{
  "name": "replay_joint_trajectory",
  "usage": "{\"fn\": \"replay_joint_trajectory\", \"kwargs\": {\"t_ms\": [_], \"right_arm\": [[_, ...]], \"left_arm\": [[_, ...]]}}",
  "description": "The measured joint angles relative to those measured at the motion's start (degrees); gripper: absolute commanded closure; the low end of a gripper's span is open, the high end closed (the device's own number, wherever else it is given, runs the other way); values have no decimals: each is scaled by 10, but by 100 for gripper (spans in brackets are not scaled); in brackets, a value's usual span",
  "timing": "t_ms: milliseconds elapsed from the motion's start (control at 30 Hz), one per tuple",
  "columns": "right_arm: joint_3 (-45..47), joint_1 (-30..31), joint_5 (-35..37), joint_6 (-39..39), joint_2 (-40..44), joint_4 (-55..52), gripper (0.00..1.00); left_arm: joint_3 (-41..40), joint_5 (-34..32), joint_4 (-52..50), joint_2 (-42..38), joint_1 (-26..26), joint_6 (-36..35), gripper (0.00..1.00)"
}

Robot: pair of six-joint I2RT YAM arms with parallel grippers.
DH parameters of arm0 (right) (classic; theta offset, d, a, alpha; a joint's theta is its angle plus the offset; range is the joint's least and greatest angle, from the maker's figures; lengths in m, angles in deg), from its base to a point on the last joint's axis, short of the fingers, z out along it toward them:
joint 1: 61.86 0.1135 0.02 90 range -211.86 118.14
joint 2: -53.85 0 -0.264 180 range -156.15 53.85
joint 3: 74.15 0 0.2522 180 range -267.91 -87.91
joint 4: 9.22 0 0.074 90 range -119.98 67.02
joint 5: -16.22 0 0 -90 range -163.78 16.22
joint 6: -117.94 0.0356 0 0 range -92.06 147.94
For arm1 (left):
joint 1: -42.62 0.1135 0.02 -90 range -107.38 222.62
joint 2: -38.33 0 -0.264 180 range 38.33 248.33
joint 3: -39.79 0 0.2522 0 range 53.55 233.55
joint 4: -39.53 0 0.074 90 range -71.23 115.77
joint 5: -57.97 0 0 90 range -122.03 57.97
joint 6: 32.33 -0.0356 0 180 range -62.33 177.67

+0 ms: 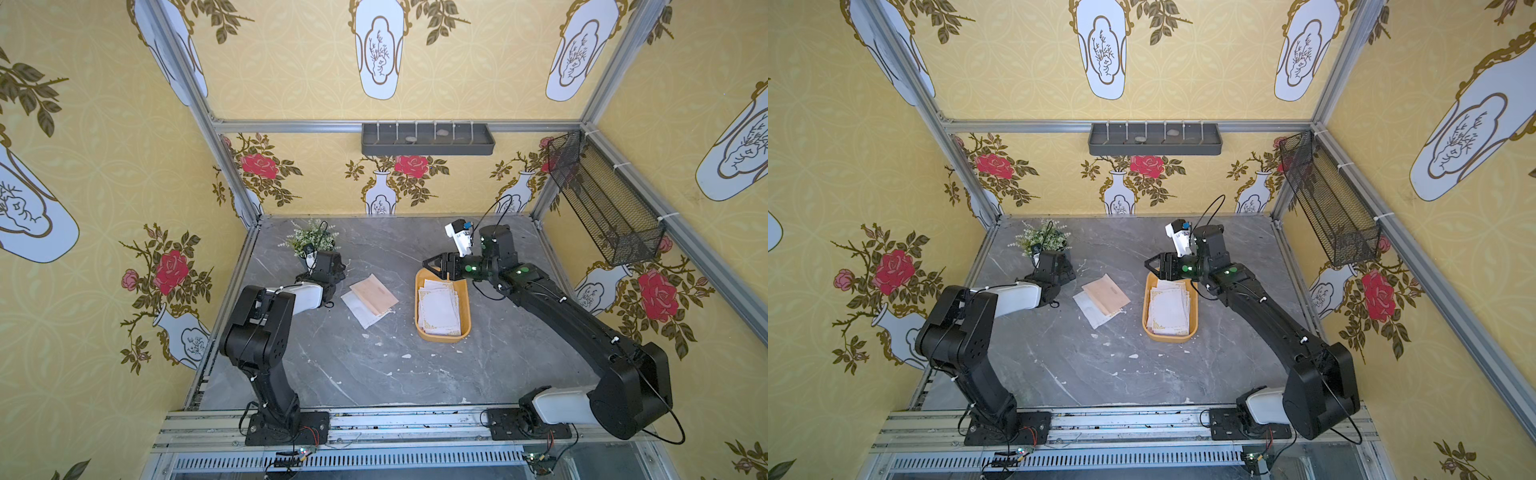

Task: Take out the stationery paper from the storage box
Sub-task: Move the distractor to the center of the board.

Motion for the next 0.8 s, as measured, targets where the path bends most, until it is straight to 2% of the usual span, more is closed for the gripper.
{"fn": "replay_joint_trajectory", "kwargs": {"t_ms": [300,800], "right_arm": [[0,-1,0,0,0,-10,40],[-4,-6,4,-9,2,-12,39]], "left_arm": [[84,50,-73,13,36,-10,1],[180,138,-117,97,102,-10,1]]}}
